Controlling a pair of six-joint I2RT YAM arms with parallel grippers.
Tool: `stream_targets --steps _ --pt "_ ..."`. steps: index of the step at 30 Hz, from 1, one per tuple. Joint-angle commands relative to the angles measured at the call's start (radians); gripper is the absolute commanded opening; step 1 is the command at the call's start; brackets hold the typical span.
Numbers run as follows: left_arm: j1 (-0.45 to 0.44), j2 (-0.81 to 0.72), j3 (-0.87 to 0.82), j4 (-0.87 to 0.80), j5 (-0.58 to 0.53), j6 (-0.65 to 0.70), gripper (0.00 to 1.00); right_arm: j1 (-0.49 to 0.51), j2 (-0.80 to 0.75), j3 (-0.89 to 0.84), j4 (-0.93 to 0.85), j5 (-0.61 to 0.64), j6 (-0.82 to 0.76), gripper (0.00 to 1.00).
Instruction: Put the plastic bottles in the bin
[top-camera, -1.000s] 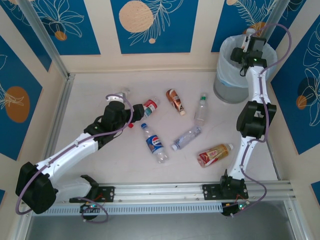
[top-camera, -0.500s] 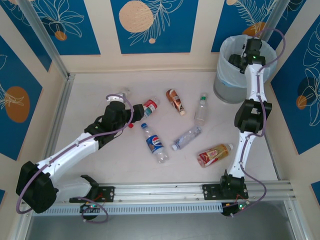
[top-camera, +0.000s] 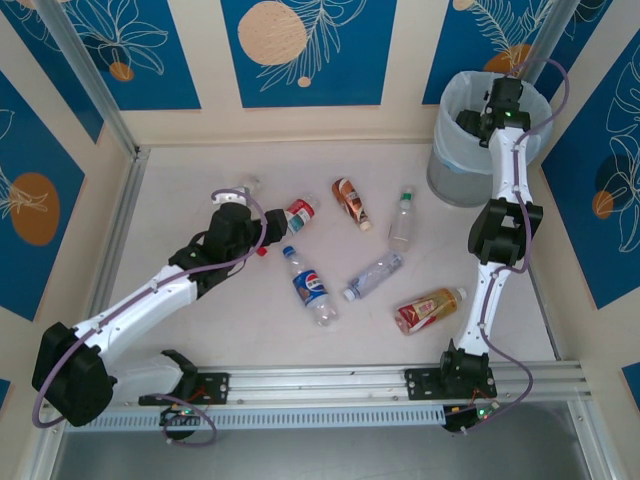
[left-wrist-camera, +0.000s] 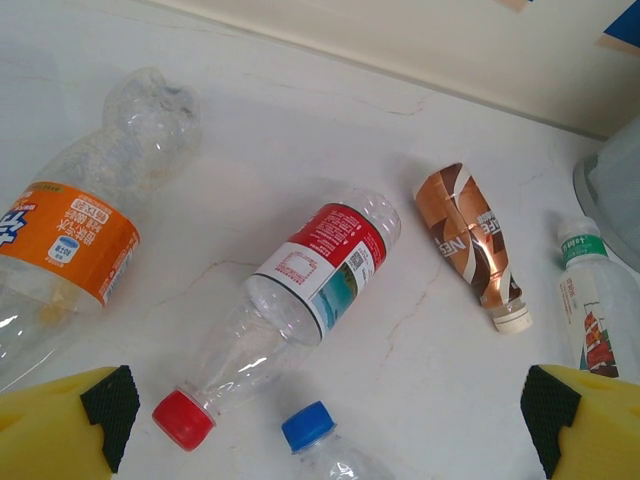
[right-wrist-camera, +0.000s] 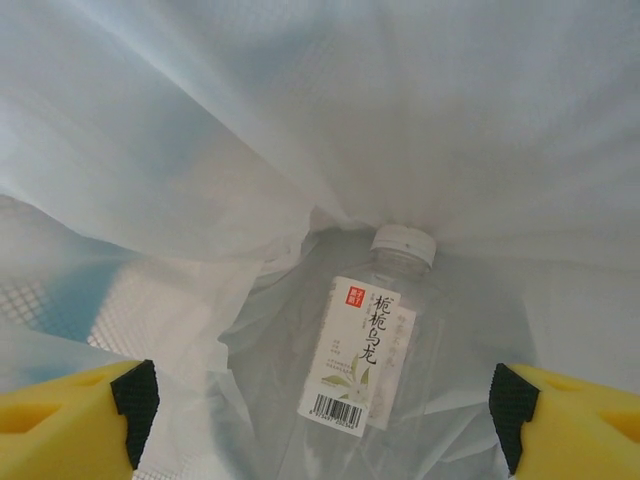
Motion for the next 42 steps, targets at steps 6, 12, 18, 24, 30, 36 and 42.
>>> stream_targets --steps 6,12,18,24,30,36,42 --pt "0.011 0.009 -0.007 -0.033 -0.045 -0.028 0.99 0.0 -0.066 0.037 -0.004 -0.04 0.056 0.91" --pt "0.015 0.02 -0.015 -0.028 -0.042 -0.033 0.99 0.001 -0.124 0.023 0.026 -0.067 0.081 0.92" --pt "0.021 0.046 -0.014 0.01 0.02 -0.015 0.99 0.007 -0.202 -0.058 0.103 -0.076 0.117 0.94" --pt "0.039 0.072 0.0 0.003 0.064 -0.032 0.99 0.017 -0.264 -0.093 0.131 -0.1 0.125 0.95" --pt "0.049 0.08 -0.003 0.003 0.082 -0.047 0.99 0.03 -0.347 -0.136 0.127 -0.134 0.138 0.97" --pt "0.053 0.084 0.04 -0.056 0.18 0.023 0.99 0.054 -0.535 -0.366 0.218 -0.17 0.162 1.0" --pt "0.054 0.059 0.126 -0.193 0.3 0.187 0.99 0.075 -0.757 -0.676 0.294 -0.209 0.214 0.99"
